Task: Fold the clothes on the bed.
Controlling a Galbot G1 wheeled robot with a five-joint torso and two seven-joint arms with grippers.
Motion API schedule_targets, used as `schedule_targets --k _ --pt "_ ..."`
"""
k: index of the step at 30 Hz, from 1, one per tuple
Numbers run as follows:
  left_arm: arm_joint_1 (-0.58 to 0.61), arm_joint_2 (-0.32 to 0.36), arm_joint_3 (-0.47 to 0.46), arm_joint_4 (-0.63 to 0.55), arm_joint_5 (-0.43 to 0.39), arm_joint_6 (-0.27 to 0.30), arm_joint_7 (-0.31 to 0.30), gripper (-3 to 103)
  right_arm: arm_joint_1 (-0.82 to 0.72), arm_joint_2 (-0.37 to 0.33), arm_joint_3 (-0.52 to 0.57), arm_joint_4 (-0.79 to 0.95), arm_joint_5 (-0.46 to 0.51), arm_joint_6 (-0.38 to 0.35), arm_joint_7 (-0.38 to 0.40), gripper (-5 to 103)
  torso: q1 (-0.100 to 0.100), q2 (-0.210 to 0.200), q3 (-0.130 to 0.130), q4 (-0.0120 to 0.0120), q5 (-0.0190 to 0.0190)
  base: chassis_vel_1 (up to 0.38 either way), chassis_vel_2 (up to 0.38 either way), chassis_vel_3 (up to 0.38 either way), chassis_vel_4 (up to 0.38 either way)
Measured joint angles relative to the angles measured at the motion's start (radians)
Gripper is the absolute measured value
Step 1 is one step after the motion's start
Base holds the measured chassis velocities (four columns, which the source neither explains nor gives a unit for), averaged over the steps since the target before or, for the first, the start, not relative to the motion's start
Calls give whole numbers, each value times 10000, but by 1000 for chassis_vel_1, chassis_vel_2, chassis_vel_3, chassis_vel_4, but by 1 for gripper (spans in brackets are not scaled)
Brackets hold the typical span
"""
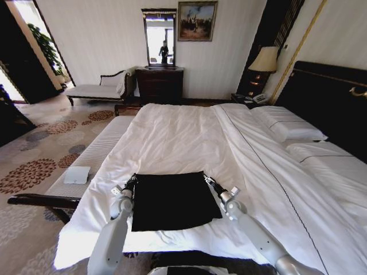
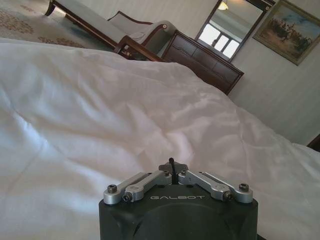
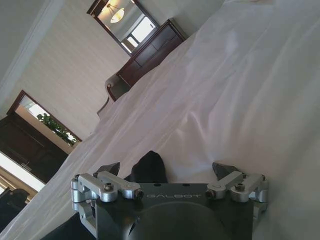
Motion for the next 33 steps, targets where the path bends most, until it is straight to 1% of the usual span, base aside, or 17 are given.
schedule_targets --k 8,9,10,12,15,16,19,21,22,24,25,26,27,29,30,31,33 --pt "-64 -19 74 42 -11 -4 -6 0 670 413 54 -1104 -11 -87 -523 100 0 0 0 -3 -2 0 0 0 0" --pt "-53 -19 91 13 -11 -5 -10 0 791 493 59 -1254 30 -101 -628 103 0 0 0 -2 0 0 0 0 0" --pt "-37 -19 107 -5 -8 -5 -14 0 847 540 63 -1331 66 -119 -708 100 0 0 0 -1 0 0 0 0 0" --pt "-17 -18 120 -17 -4 -5 -16 0 878 579 64 -1389 88 -146 -818 100 0 0 0 -1 -1 0 0 0 0" --pt "67 12 141 -64 32 -12 -19 0 886 701 52 -1470 76 -237 -1186 85 1 0 0 -2 0 0 0 0 0" --pt "67 12 141 -64 32 -12 -19 0 886 701 52 -1470 76 -237 -1186 85 1 0 0 -2 0 0 0 0 0" --pt "135 44 135 -124 37 -15 -25 0 843 767 49 -1473 62 -283 -1396 68 0 0 0 2 2 0 0 0 0" --pt "161 60 133 -165 39 -14 -34 0 770 759 49 -1429 65 -301 -1549 62 0 -1 1 0 2 0 0 0 0" --pt "161 60 133 -165 39 -14 -34 0 770 759 49 -1429 65 -301 -1549 62 0 -1 1 0 2 0 0 0 0" --pt "195 68 131 -195 52 -15 -56 0 668 715 50 -1384 61 -320 -1814 51 0 0 1 0 2 0 0 0 0" --pt "204 68 131 -203 57 -15 -63 0 645 704 52 -1376 50 -321 -1889 51 0 -1 1 -1 2 0 0 0 0" --pt "219 68 131 -218 66 -15 -70 0 623 696 58 -1364 32 -321 -1965 46 1 0 0 -2 3 0 0 0 0" --pt "219 68 131 -218 66 -15 -70 0 623 696 58 -1364 32 -321 -1965 46 1 0 0 -2 3 0 0 0 0" --pt "251 68 132 -229 89 -15 -79 0 590 691 74 -1341 -21 -266 -2049 35 0 0 1 -2 2 0 0 0 0" --pt "257 68 133 -230 99 -15 -81 0 585 691 77 -1333 -33 -244 -2059 35 0 0 1 -1 2 0 0 0 0" --pt "272 68 136 -232 129 -18 -87 0 574 691 85 -1311 -58 -159 -2077 24 0 -1 1 0 2 0 0 0 0" --pt "276 64 136 -232 143 -20 -92 0 574 691 89 -1305 -62 -121 -2078 24 0 0 1 0 2 0 0 0 0"
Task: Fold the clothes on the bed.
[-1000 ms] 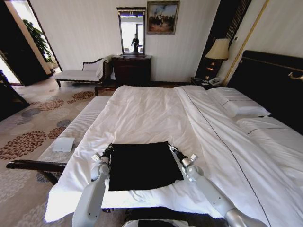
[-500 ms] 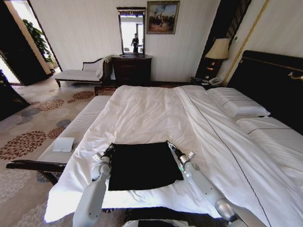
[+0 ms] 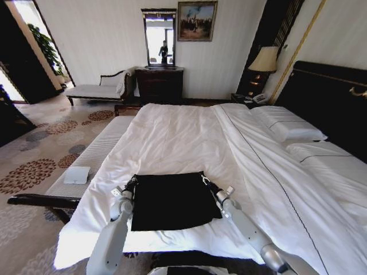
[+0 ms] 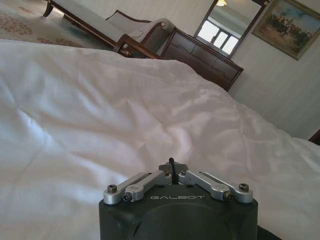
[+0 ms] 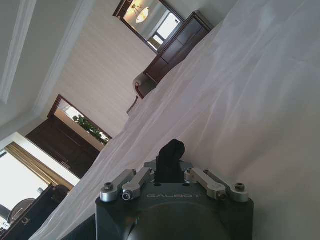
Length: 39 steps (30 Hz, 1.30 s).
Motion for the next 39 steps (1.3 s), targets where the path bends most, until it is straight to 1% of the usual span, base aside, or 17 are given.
schedule_targets --k 2,3,5,6,9,11,13,14,16,19,21,22,24,25,28,35,39 --pt "16 -26 4 -17 36 -10 -8 0 0 20 17 36 -1 119 -2 13 0 0 0 -1 0 0 0 0 0" --pt "16 -26 4 -17 36 -10 -8 0 0 20 17 36 -1 119 -2 13 0 0 0 -1 0 0 0 0 0" --pt "28 -39 4 -27 48 -27 -10 0 -11 30 49 139 18 253 -2 3 0 0 0 -1 0 0 0 0 0" --pt "40 -43 -3 -46 51 -52 -9 0 -51 29 96 306 49 446 14 2 0 0 0 0 -2 0 0 0 0" --pt "71 -38 -23 -116 48 -82 12 0 -188 -4 186 693 161 709 93 2 0 0 0 1 -1 0 0 0 0" --pt "134 3 -49 -270 -7 -109 46 0 -438 -114 309 1314 398 930 202 2 0 0 0 1 -2 0 0 0 0" --pt "290 74 -109 -719 -250 -165 123 0 -933 -374 534 2559 579 1272 261 2 0 0 -1 -1 -1 0 0 0 0" --pt "290 74 -109 -719 -250 -165 123 0 -933 -374 534 2559 579 1272 261 2 0 0 -1 -1 -1 0 0 0 0" --pt "432 92 -185 -1107 -488 -195 156 0 -1239 -559 685 3342 697 1403 337 2 0 0 0 -3 -1 0 0 0 0" --pt "863 169 -476 -2335 -1160 -199 219 0 -1787 -1002 1015 4891 987 1699 474 2 -3 0 -1 -3 -3 0 0 0 0" --pt "938 201 -541 -2563 -1255 -198 221 0 -1845 -1074 1058 5089 1008 1756 488 2 -2 0 -1 -1 -3 0 0 0 0" --pt "1085 313 -691 -3215 -1522 -174 221 0 -2009 -1270 1210 5626 1026 1904 513 2 -2 0 -1 2 0 0 0 0 0" --pt "1161 490 -841 -3957 -1813 -122 211 0 -2237 -1524 1485 6369 1026 2052 604 2 -2 0 -1 0 -1 0 0 0 0" --pt "1161 490 -841 -3957 -1813 -122 211 0 -2237 -1524 1485 6369 1026 2052 604 2 -2 0 -1 0 -1 0 0 0 0" --pt "1295 885 -1048 -5105 -2265 46 126 0 -2643 -1845 2031 7754 979 2354 915 2 -2 1 -2 -4 0 0 0 0 0" --pt "1692 1358 -1406 -6294 -2510 182 43 0 -3266 -2059 2857 9307 747 2735 1283 2 -2 0 -1 -1 -2 0 0 0 0" --pt "2451 1522 -1754 -7159 -2495 180 22 0 -4370 -2028 3535 10256 102 2970 1371 2 -1 0 -1 -1 -2 0 0 0 0"
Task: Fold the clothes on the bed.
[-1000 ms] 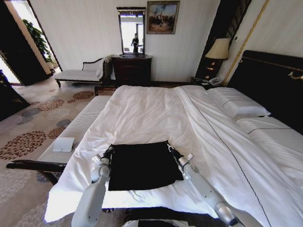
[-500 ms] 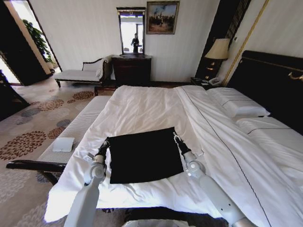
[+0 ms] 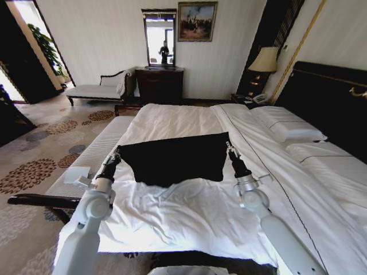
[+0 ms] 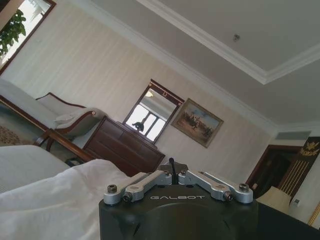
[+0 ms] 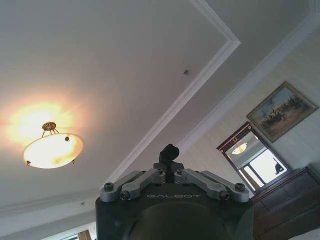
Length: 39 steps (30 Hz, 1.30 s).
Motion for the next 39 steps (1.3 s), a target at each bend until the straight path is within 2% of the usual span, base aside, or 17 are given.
schedule_targets --k 7,9,10,12,13,14,16,18,19,21,22,23,25,26,28,33,39 --pt "1989 -246 -481 -2145 287 -44 -185 0 -2427 512 1142 2137 -1363 98 819 2 -2 2 -2 1 0 0 0 0 0" --pt "2686 -284 -779 -2969 230 175 -538 0 -3389 581 1704 3251 -2188 -226 2132 2 -4 4 -3 -1 2 0 0 0 0" --pt "2686 -284 -779 -2969 230 175 -538 0 -3389 581 1704 3251 -2188 -226 2132 2 -4 4 -3 -1 2 0 0 0 0" --pt "2823 -242 -837 -3185 164 401 -880 0 -3559 458 1876 3649 -2405 -641 3183 2 -4 5 -3 -3 0 0 0 0 0" --pt "2758 -212 -785 -3144 181 541 -1103 0 -3488 318 1842 3727 -2433 -942 3934 2 -5 6 -3 -1 0 0 0 0 0" --pt "2396 -179 -465 -2597 402 730 -1401 0 -2945 74 1360 3428 -2361 -1403 5200 2 -5 5 -2 0 2 0 0 0 0" --pt "2130 -179 -282 -2190 537 786 -1466 0 -2585 -22 1049 3089 -2314 -1596 5617 2 -5 5 -1 1 -2 0 0 0 0" --pt "1169 -201 449 -414 936 943 -1523 0 -1470 -223 41 1489 -2171 -2057 6154 2 0 2 2 1 -2 0 0 0 0" --pt "1169 -201 449 -414 936 943 -1523 0 -1470 -223 41 1489 -2171 -2057 6154 2 0 2 2 1 -2 0 0 0 0" --pt "378 -307 1002 1008 1097 993 -1502 0 -618 -276 -822 225 -1824 -2299 6297 2 4 -3 7 5 3 0 0 0 0" --pt "-680 -520 1558 2669 1404 952 -1389 0 531 -230 -1967 -1278 -1205 -2451 6246 2 6 -3 6 1 -2 0 0 0 0" --pt "-1178 -650 1772 3582 1641 859 -1286 0 979 -157 -2399 -1929 -1062 -2467 6115 2 5 -3 4 -2 3 0 0 0 0" --pt "-2182 -983 2136 5609 2151 615 -1083 0 2023 117 -3373 -3704 -971 -2466 5533 2 5 -5 8 4 -5 0 0 0 0" --pt "-2182 -983 2136 5609 2151 615 -1083 0 2023 117 -3373 -3704 -971 -2466 5533 2 5 -5 8 4 -5 0 0 0 0" --pt "-3281 -1371 2318 7496 2390 239 -733 0 3029 686 -4048 -5588 -1243 -2283 4783 2 7 -5 6 -5 3 0 0 0 0" --pt "-4168 -1610 2290 8771 2093 -271 -49 0 4081 1580 -4256 -7324 -1443 -1859 3709 2 6 -4 4 3 4 0 0 0 0" --pt "-4111 -1582 2223 9053 1769 -1092 729 0 4524 1852 -4185 -8117 -1292 -1214 2298 2 -1 0 1 2 -1 0 0 0 0"
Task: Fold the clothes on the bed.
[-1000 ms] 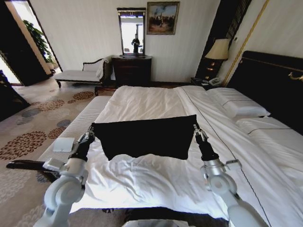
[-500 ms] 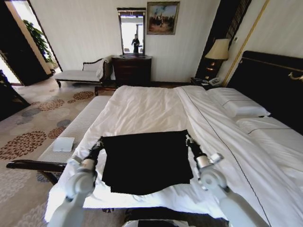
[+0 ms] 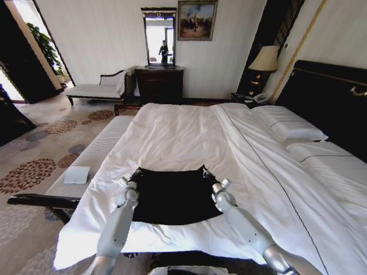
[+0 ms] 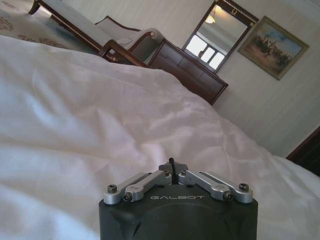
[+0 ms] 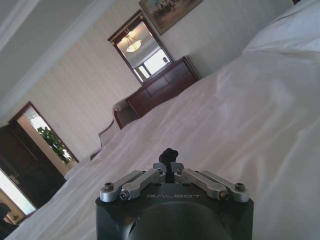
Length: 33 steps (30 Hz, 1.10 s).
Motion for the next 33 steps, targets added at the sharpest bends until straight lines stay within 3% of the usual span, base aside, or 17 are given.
schedule_targets --k 3,8,12,20,33 --pt "304 -5 -120 -189 -334 -380 340 0 40 23 92 -31 405 235 -355 2 1 0 1 2 1 0 0 0 0" --pt "465 -2 -232 -473 -606 -518 472 0 -10 -8 234 30 818 363 -666 2 1 0 0 1 1 0 0 0 0" --pt "773 224 -399 -1177 -1045 -598 729 0 -400 -295 516 143 1224 369 -1458 2 0 1 -2 -4 2 0 0 0 0" --pt "1447 599 -469 -1781 -1173 -660 925 0 -1063 -601 713 651 1283 407 -2112 2 0 2 -1 1 2 0 0 0 0" --pt "2569 553 -608 -2722 -1538 -857 1322 0 -2005 -983 1042 1412 1230 1100 -2937 2 0 2 -2 -1 2 0 0 0 0"
